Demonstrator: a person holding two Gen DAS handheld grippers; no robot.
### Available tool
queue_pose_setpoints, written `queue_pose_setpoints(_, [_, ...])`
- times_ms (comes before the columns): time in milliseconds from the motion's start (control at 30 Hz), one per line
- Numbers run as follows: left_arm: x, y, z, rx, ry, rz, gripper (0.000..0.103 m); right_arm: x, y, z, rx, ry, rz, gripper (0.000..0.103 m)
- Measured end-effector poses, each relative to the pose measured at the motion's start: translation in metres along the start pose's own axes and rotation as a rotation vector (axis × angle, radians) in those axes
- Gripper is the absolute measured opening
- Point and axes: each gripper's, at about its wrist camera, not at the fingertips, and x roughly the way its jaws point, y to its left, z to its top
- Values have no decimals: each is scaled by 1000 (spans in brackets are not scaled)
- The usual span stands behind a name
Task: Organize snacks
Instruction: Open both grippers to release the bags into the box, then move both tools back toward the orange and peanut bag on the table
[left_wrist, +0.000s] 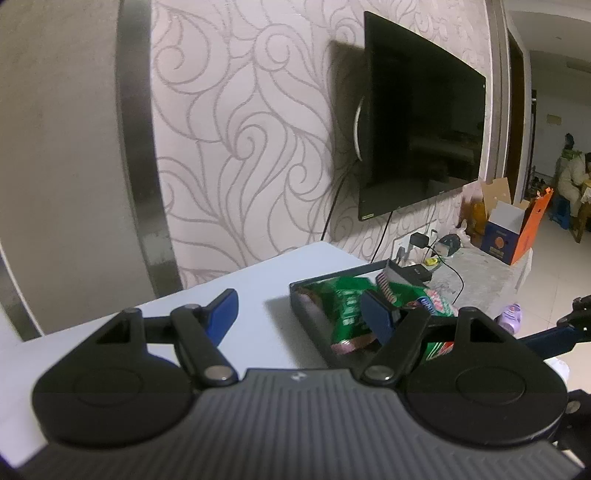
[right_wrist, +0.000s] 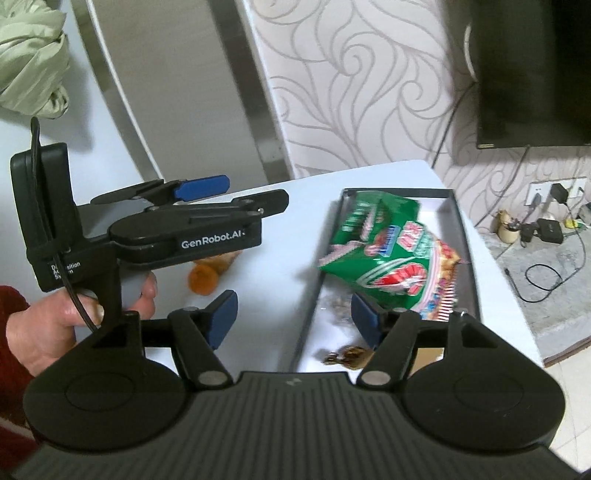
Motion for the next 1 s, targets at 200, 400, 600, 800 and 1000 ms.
queue_pose_setpoints(200, [-10,19,-12,-23,18,25,75,14,24,2,-34,21,37,73])
queue_pose_setpoints(400, [-16,33,-22,-54,38,45,75,27,40,1,-51,52,50,73])
queue_pose_setpoints(600, [-19,41,-26,-72,45,63,75,34,49,2,-70,76,59,73])
queue_pose_setpoints(800, [-21,48,-32,-85,58,80,75,43,54,7,-91,92,73,73])
queue_pose_setpoints(1000, [-20,55,-36,-98,72,96,75,50,57,11,-109,109,87,73])
